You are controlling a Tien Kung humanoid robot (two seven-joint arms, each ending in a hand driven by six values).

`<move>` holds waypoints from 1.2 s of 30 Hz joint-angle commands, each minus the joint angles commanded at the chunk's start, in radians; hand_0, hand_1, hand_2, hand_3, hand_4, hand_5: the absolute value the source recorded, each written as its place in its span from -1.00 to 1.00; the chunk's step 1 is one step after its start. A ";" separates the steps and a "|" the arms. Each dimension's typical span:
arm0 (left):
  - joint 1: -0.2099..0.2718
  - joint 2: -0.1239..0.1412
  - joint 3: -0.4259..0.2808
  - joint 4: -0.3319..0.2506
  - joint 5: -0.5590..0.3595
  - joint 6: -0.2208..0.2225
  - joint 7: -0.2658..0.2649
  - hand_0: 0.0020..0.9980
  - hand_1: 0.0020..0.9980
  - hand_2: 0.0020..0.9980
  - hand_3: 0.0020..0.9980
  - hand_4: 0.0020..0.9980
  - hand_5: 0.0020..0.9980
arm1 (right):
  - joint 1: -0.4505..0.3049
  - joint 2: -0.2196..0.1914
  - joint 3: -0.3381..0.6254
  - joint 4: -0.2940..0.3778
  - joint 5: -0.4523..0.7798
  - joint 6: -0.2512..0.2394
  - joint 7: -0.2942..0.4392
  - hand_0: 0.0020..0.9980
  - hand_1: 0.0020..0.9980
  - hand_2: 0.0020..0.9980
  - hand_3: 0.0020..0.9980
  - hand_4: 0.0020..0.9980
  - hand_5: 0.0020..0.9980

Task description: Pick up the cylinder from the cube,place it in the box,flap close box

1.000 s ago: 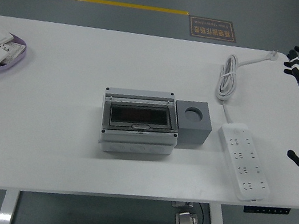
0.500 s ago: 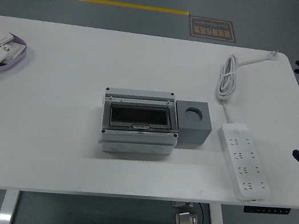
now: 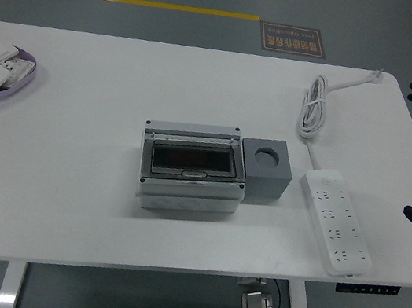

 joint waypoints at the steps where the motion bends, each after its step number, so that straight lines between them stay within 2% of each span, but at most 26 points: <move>1: 0.000 0.000 0.000 0.000 0.000 0.000 0.000 0.26 0.30 0.25 0.34 0.45 -0.50 | 0.000 0.000 0.000 0.000 0.000 0.000 0.000 0.13 0.18 0.22 0.30 0.35 -0.28; 36: -0.005 0.006 0.024 -0.002 -0.006 -0.002 0.003 0.26 0.30 0.25 0.34 0.45 -0.50 | -0.001 -0.010 0.012 -0.010 0.024 -0.021 0.029 0.13 0.18 0.22 0.31 0.31 -0.33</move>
